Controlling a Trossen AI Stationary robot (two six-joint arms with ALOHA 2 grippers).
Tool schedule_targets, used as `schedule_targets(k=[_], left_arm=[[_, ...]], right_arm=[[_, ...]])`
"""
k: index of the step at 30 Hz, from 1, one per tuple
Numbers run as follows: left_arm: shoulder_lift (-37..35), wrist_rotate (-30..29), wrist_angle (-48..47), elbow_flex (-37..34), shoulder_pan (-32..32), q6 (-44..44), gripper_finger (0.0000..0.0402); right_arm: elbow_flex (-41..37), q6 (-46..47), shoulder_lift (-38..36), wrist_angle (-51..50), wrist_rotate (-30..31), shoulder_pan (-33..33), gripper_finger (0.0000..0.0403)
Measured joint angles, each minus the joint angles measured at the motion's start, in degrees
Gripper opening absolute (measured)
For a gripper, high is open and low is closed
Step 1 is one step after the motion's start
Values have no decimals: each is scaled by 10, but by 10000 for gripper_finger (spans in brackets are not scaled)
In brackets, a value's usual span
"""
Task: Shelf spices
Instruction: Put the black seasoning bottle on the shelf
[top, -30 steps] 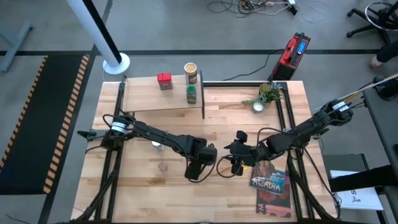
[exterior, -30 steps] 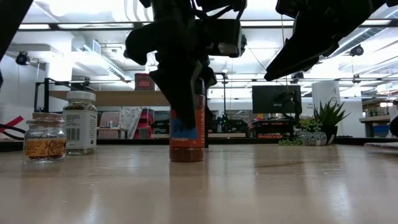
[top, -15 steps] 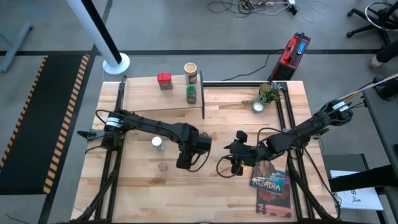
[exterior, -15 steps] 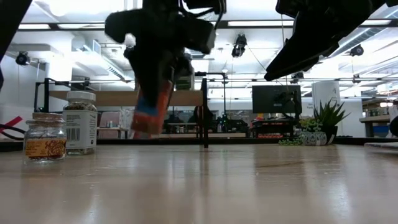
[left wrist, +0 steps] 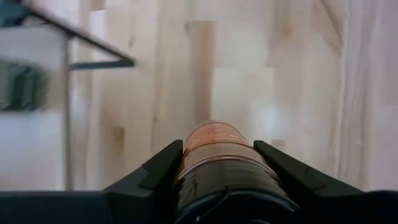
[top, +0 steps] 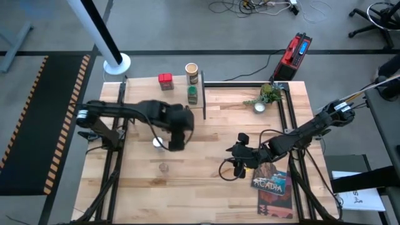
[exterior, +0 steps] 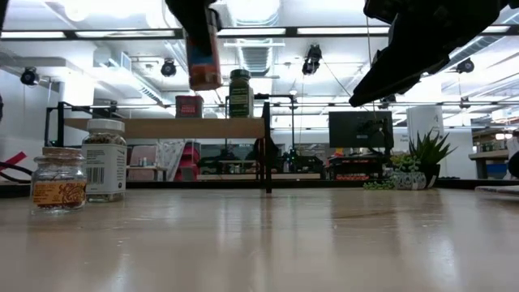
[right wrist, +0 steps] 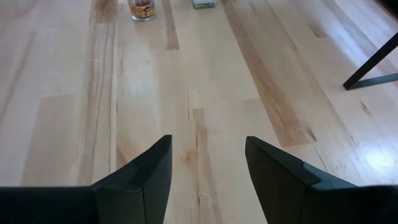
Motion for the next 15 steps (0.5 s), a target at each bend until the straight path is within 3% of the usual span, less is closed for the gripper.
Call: schedule_targets(k=[6,15], left_arm=[[-59,-2,2,-37,63,3,169],[-60,-1,0,-41,177,90,175]], right_arm=[[0,-3,0,13,0,0,181],[-4,-3,0,13,0,0,181]])
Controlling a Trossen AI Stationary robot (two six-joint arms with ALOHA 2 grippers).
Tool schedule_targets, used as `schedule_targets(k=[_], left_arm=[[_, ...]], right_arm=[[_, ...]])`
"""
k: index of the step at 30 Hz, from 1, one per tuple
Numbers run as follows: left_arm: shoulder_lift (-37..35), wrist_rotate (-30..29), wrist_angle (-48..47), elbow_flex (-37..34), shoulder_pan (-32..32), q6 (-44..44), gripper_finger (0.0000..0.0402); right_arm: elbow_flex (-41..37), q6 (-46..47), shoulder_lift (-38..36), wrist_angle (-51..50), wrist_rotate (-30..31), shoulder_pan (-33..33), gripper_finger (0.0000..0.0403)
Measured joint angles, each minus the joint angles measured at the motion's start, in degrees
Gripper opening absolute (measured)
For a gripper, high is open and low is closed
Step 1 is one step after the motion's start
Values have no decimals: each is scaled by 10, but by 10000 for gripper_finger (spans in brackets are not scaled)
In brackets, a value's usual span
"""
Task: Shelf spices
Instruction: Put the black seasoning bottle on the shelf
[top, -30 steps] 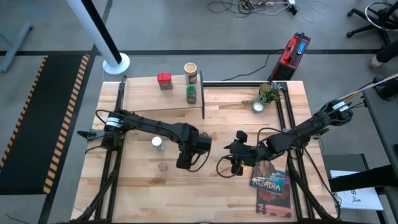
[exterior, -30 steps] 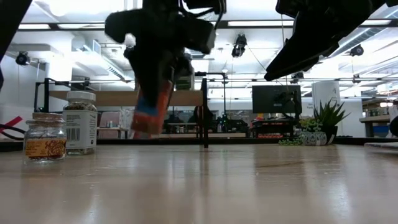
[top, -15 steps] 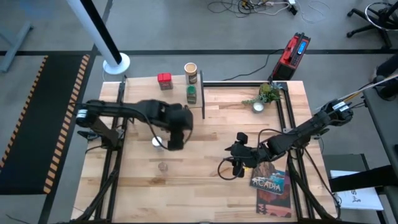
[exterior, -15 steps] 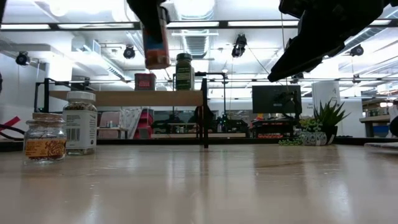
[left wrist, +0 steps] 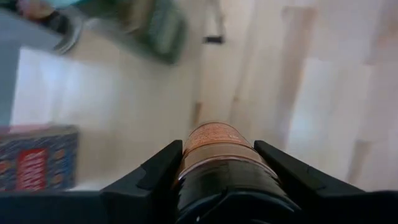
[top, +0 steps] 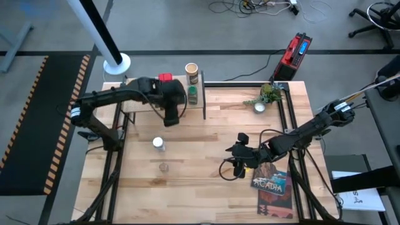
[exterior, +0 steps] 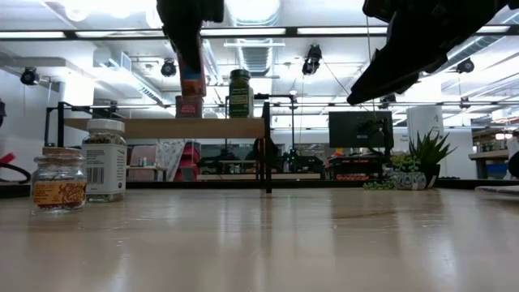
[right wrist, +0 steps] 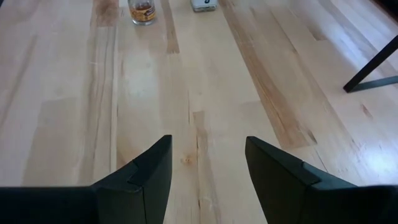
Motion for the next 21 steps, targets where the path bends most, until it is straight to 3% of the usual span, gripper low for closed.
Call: schedule_targets(k=[10,15,21], left_arm=[[5,30,-8,0,111,82,176],[5,94,-8,0,155,112,175],[5,118,-8,-2,192,135,176]], right_arm=[[-6,1,0,0,0,2,181],[-6,0,0,1,0,2,181],[-6,0,0,2,0,2,181]])
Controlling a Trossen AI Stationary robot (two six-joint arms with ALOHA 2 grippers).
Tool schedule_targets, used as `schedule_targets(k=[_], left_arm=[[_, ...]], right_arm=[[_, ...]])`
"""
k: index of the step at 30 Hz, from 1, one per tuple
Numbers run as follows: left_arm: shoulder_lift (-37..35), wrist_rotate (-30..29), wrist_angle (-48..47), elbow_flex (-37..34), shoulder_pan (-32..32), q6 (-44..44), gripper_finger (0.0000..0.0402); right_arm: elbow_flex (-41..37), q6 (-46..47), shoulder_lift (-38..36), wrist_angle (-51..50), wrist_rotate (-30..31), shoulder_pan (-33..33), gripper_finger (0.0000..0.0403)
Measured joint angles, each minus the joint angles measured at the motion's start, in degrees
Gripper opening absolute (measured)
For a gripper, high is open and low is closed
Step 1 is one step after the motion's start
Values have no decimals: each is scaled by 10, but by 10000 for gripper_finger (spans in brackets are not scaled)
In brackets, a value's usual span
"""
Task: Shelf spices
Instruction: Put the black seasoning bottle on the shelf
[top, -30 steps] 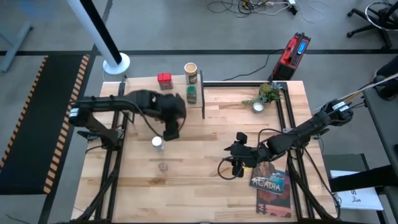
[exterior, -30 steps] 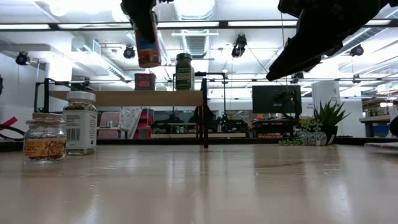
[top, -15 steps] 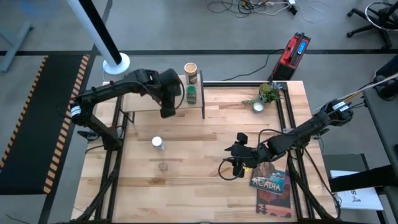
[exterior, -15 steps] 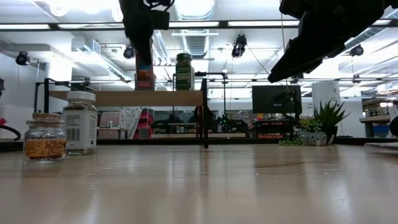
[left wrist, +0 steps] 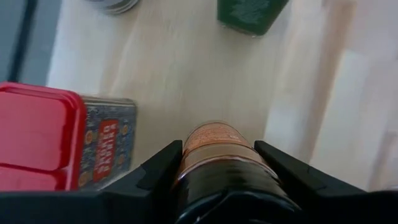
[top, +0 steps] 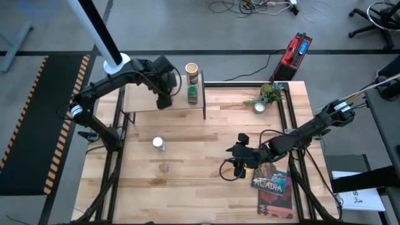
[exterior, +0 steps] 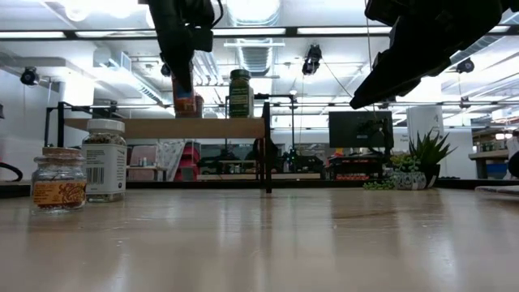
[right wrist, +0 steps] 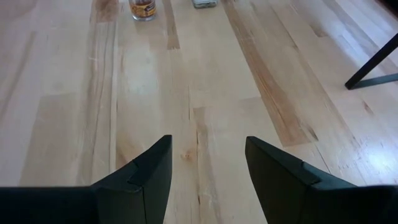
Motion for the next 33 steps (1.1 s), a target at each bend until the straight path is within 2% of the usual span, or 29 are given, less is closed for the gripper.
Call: schedule_targets(k=[4,15,33], left_arm=[[1,56,0,0,21,6,176],[44,58,-14,2,36,38,178],[43,52,0,9,37,140,182]], right_arm=[[0,0,0,2,0,0,181],[0,0,0,7,0,0,181],[-8,-2,0,13,0,0,181]])
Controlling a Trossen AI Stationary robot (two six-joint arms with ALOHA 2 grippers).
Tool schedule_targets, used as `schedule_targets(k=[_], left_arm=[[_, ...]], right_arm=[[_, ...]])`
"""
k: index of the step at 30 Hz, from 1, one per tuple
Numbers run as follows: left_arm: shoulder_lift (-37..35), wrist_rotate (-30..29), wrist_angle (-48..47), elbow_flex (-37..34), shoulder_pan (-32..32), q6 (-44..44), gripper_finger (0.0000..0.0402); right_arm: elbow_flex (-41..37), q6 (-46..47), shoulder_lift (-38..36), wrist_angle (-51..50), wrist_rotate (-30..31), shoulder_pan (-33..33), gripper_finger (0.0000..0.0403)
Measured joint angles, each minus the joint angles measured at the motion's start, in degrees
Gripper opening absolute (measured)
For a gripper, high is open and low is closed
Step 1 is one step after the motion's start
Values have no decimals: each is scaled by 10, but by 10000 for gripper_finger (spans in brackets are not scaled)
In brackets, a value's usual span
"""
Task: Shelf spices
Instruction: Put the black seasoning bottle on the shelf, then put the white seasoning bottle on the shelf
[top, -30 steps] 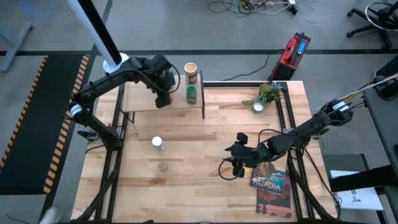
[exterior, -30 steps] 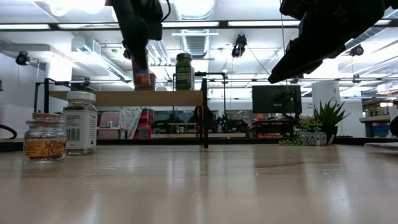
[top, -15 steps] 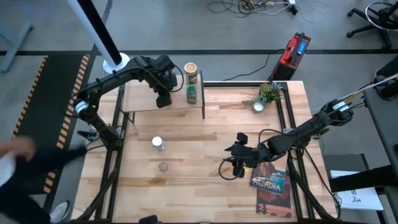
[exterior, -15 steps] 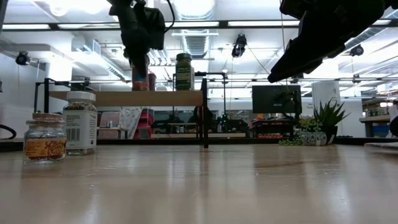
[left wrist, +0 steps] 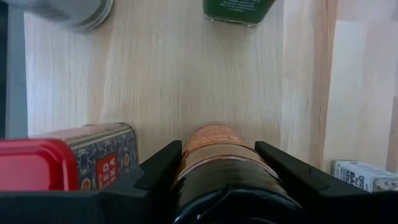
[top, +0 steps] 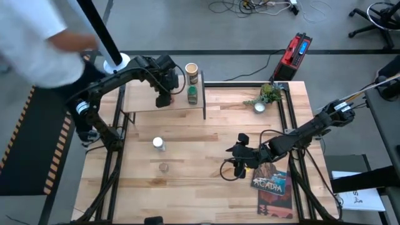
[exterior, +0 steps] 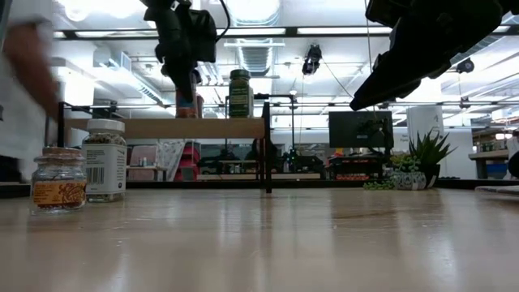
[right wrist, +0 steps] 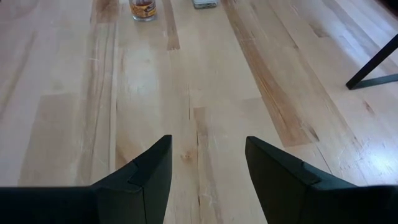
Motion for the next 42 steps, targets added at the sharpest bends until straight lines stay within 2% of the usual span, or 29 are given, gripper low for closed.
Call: schedule_targets(k=[12,20,34,38,42], left_arm=[[0,-2,20,2,-1,4,233],[-1,-31,24,11,-2,2,259],[-3,-33,20,82,-17,-1,254],[-3,-66,20,106,-27,-1,252],[-5,-72,12,131,-38,-1,248]], right_arm=[[0,-3,0,0,0,0,181],[0,-3,0,1,0,0,181],[0,-3,0,2,0,0,181],[0,-3,0,2,0,0,181],[-2,1,0,2,0,0,181]])
